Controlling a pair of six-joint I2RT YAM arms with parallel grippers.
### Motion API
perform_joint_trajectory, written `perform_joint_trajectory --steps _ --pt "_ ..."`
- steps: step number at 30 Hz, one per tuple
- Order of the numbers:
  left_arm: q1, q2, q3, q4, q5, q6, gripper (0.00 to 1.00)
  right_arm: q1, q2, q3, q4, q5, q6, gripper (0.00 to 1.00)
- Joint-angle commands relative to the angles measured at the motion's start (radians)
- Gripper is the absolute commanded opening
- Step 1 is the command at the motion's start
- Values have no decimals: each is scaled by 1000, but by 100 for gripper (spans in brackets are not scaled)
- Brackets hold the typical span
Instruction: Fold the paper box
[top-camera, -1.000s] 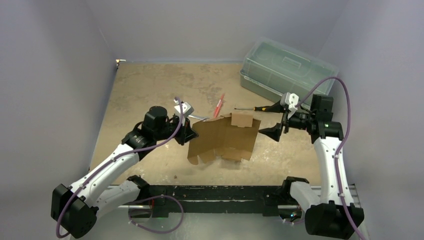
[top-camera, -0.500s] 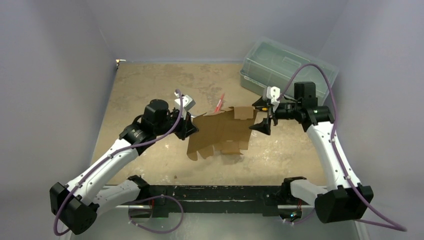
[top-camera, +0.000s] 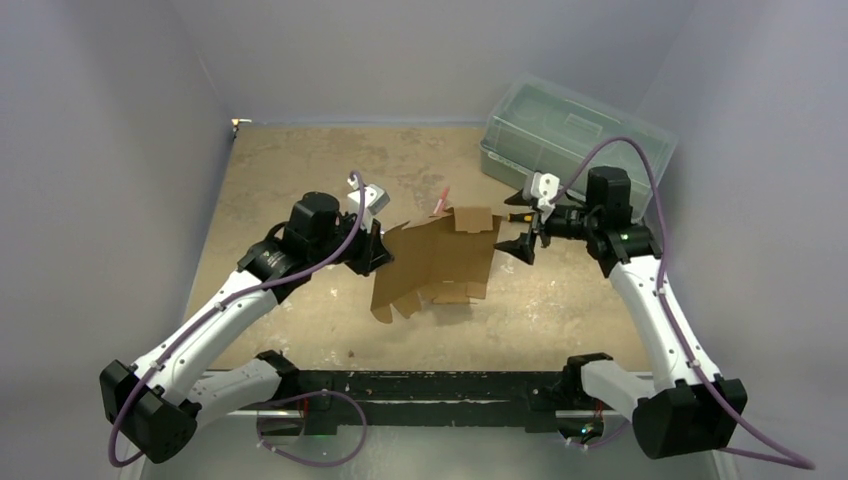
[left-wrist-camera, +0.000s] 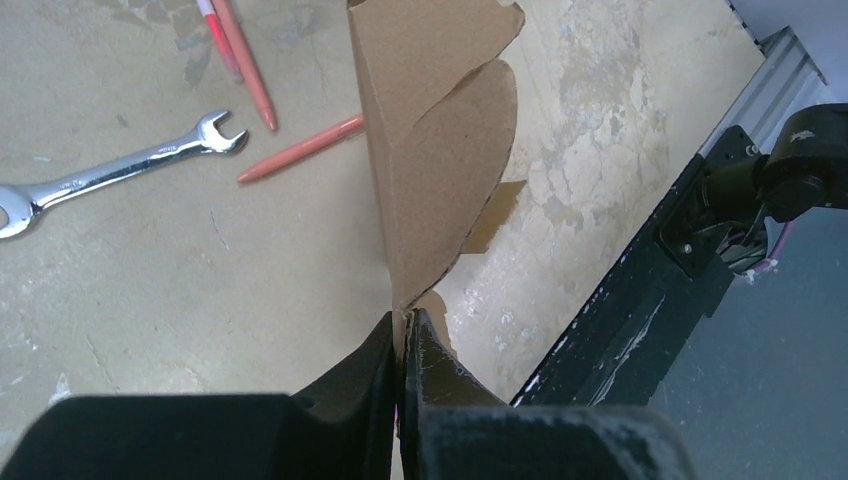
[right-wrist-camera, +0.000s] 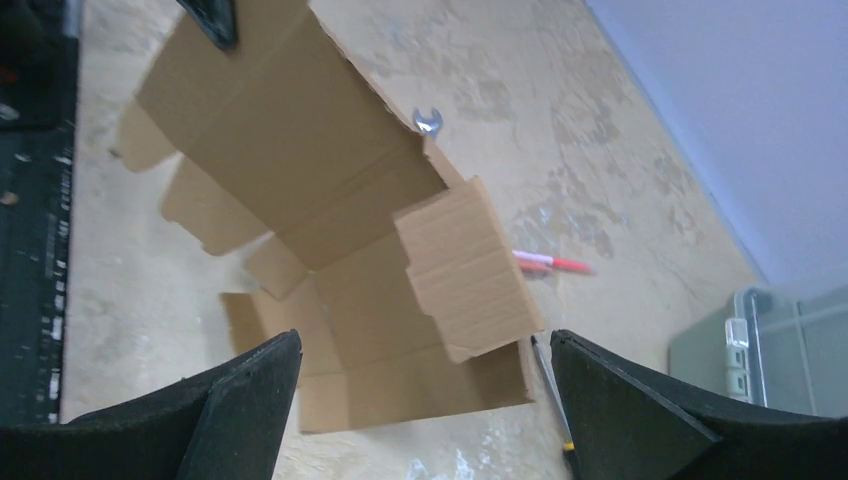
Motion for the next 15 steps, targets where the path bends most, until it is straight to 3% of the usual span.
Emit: perform_joint_trajectory --steps 1,6,11,15 --pt "-5 -9 38 -22 -8 -26 0 84 13 -53 159 167 -30 98" --pt "-5 10 40 -43 -11 10 0 136 48 -28 164 128 -81 96" --pt "-5 26 55 -61 -40 44 0 132 39 -9 149 174 8 94" --pt "-5 30 64 -64 -46 72 0 97 25 -39 146 72 95 92"
